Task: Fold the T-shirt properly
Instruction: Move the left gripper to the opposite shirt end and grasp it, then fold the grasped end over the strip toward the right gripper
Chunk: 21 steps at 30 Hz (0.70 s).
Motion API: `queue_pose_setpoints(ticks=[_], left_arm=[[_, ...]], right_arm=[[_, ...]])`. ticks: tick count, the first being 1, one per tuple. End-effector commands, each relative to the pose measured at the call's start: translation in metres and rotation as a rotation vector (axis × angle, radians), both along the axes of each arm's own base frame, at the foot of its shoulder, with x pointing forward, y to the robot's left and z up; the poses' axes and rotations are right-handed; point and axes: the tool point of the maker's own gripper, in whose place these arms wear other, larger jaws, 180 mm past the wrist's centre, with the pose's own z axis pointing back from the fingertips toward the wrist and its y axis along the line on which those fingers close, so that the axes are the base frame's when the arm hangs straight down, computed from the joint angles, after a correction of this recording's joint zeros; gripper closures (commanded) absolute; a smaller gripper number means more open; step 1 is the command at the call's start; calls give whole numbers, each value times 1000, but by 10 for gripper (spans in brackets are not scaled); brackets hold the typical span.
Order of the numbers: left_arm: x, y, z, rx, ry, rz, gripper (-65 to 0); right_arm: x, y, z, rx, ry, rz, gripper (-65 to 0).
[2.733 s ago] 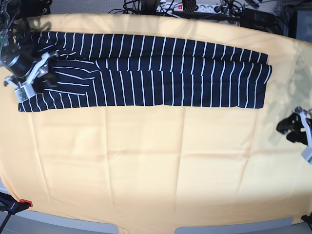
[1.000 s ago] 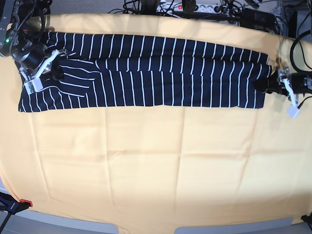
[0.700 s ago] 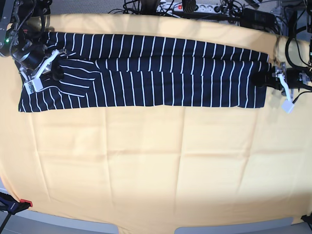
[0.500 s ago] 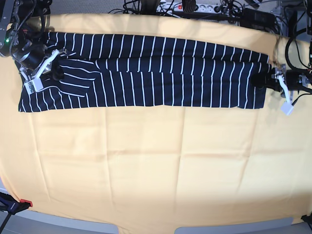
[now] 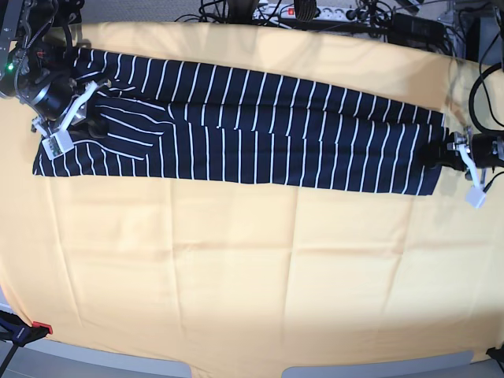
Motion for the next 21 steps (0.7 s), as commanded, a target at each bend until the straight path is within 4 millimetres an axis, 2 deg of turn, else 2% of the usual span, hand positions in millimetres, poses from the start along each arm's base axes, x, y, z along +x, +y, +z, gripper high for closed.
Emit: queue_pose_setpoints(ticks=[1,3,6,9,14,18,21], left_arm=[[10,16,21,35,-51,14,0],[8,24,24,57,-48,16,0],[8,34,31,81,-50,22,0],[4,31,31,67,-20,14,0],[2,15,20,23,17,21,0],[-3,-5,7,-22,70,9,0],[-1,-21,10,-38,51,-30,0]], right_arm=[[7,-1,14,-2,-49,16,-118],[6,-1,14,-4,-47,16,-154],[6,-1,13,-5,-42,16,-154],[6,-1,13,-4,-43,16,-154],[6,-1,14,-3,-46,16,-153],[6,0,14,0,-50,15,-152],[7,0,15,1,-53,15,-152]])
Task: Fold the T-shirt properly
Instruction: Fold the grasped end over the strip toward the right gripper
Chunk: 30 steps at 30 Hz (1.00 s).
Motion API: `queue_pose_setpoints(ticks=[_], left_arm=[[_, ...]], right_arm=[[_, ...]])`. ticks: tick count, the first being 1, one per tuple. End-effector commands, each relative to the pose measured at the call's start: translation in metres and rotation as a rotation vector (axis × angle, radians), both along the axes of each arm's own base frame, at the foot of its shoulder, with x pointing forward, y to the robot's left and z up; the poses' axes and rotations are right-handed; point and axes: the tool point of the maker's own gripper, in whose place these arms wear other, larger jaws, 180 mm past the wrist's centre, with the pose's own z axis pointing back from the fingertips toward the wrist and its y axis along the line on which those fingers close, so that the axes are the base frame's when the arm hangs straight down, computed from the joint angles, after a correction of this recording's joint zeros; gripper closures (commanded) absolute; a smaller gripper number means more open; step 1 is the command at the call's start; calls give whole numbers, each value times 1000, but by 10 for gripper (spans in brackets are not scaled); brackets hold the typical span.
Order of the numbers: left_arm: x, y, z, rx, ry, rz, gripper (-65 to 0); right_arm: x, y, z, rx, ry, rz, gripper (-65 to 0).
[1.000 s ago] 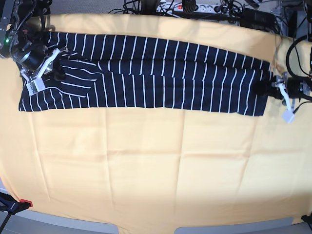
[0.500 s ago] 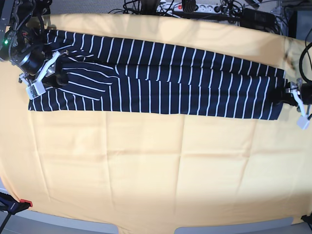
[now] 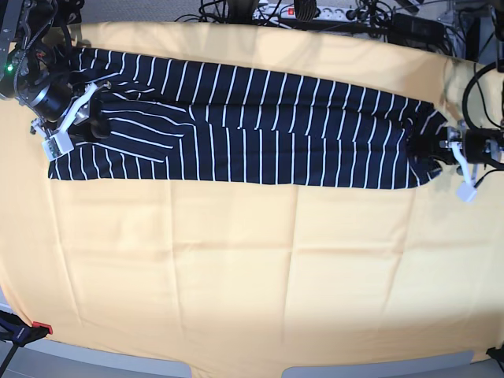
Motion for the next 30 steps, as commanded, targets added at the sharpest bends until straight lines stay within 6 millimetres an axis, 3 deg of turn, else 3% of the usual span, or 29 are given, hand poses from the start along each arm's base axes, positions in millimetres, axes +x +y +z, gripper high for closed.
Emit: queue_pose_setpoints(ticks=[1,14,21,30], left_arm=[[11,0,20,-1,-61,-18,0],[-5,-134,64,-179,-316,-310,0],[-7,-181,71,-339,-391,-322,0],[-17,-220,69,-486,-395,-301,0]], right_arm=[[7,0,14,5,-52,12,-152],[7,1,13,10,-52,9,-152],[7,1,13,10,-51,9,-152],[6,1,12,8,-46,10,-152]])
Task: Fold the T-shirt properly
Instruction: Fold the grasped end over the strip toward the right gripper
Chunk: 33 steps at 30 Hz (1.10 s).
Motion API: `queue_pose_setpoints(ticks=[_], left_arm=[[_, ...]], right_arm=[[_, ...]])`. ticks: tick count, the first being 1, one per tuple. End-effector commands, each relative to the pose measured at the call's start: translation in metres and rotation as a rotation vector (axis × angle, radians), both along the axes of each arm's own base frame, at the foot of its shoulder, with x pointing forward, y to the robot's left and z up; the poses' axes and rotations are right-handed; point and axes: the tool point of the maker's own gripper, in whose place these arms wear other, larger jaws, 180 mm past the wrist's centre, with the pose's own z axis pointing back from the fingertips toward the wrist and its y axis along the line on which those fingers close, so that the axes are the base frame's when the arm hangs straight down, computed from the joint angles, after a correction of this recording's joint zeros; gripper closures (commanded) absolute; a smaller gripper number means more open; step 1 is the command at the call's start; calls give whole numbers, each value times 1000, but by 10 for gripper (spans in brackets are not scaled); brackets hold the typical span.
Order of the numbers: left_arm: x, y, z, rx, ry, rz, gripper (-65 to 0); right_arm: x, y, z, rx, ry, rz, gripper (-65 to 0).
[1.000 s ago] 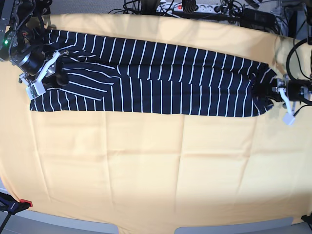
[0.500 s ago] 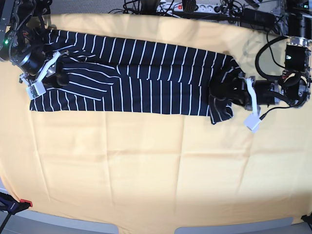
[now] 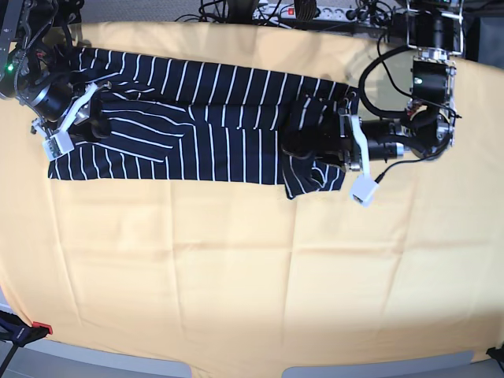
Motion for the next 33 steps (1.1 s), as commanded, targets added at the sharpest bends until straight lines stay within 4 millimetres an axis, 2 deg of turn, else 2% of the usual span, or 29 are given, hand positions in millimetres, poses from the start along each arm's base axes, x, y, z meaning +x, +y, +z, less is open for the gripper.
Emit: queue_pose_setpoints(ticks=[1,5,7,10,11,12,17,20,21,22,24,25,27,28,30,32,33], left_arm=[[6,-3,15,-43,-41,6,0],[0,-11,13,-75,-29,4,-8],[-1,-16,13,-91,-23,5,-118],[-1,-23,15,-117,-22,6,-338],[-1,-25,17,-127,-22,7,-380],[-1,-27,17,-135,-17,9,-392],[2,-31,17,-151,29,29,-390],[4,-26,22,-152,-40,26,-385],[6,-22,25,-154,-71,35,-347],[11,-17,29,-165,-100,58,-277],[22,-4,23,-107,-135,120,-65],[26,2,15,-55,-142,148,0],[30,10,-3,42,-134,190,0],[31,12,-11,73,-120,209,0],[29,13,-27,136,-98,230,0],[24,15,-43,200,-95,235,0],[22,15,-51,232,-96,236,0]], right_arm=[[6,0,13,6,-48,11,-153],[6,0,13,6,-48,11,-153],[6,0,13,6,-48,11,-153],[6,0,13,6,-48,11,-153],[6,0,13,6,-48,11,-153],[6,0,13,6,-48,11,-153],[6,0,13,6,-49,11,-153],[7,0,14,7,-51,11,-153],[8,0,14,7,-54,12,-153],[8,1,16,6,-60,18,-153],[14,2,22,2,-82,27,-153],[17,3,26,1,-99,30,-153],[27,3,36,-7,-133,25,-157],[32,1,40,-13,-145,11,-178],[39,-3,44,-43,-161,5,-269],[43,-15,40,-110,-142,-26,-366],[43,-23,36,-152,-117,-54,-385]])
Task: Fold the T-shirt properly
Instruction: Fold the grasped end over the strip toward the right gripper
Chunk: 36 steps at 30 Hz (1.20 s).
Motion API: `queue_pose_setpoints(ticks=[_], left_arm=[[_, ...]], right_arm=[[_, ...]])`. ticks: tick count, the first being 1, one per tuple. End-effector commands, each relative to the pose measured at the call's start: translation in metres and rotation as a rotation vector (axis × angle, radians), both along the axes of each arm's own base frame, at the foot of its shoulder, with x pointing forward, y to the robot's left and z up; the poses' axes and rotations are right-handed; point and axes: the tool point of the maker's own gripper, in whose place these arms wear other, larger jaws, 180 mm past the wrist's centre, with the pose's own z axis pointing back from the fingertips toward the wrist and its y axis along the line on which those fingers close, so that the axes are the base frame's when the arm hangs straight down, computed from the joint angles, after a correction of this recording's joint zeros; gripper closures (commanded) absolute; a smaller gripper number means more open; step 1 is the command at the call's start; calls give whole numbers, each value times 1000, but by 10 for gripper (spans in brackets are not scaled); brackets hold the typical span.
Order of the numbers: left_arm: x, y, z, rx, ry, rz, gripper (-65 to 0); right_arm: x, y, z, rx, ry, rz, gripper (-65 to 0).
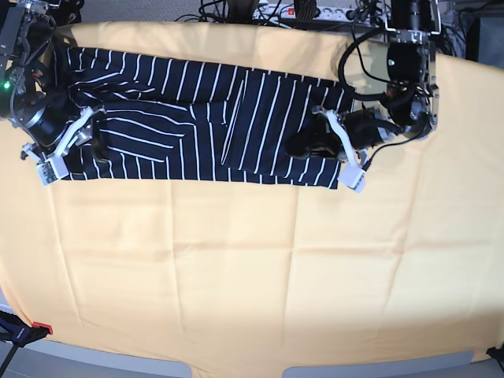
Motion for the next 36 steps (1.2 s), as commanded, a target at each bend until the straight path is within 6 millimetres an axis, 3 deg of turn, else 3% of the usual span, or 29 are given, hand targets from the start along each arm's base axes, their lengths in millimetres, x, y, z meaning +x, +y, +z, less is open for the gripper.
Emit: queue_pose_setpoints(ticks=[1,4,8,14,20,26,36], left_arm=[[5,1,6,0,-35,8,0],[-2,0,-6,31,-24,8,0],[-4,-4,-7,34,-21,-6,0],[-4,5,-8,57,-21,-9,0],[-4,4,-5,34,-21,-8,0],[-4,4,-5,34,-18,-9,0],[-4,0,2,-17,-19,-7,0]], right_arm=[[6,-10,10,-40,-27,-23,-388],[-5,-38,-5,-144,60,-135,-388],[-22,-64,-9,-151,97,-251,-388],[-52,-96,-8,16,115,-400,-388],[-69,-86,-36,295,182,-354,-388],[-86,-82,-66,376,257,-340,-388],[-85,-46,-51,594,253,-244,-388]])
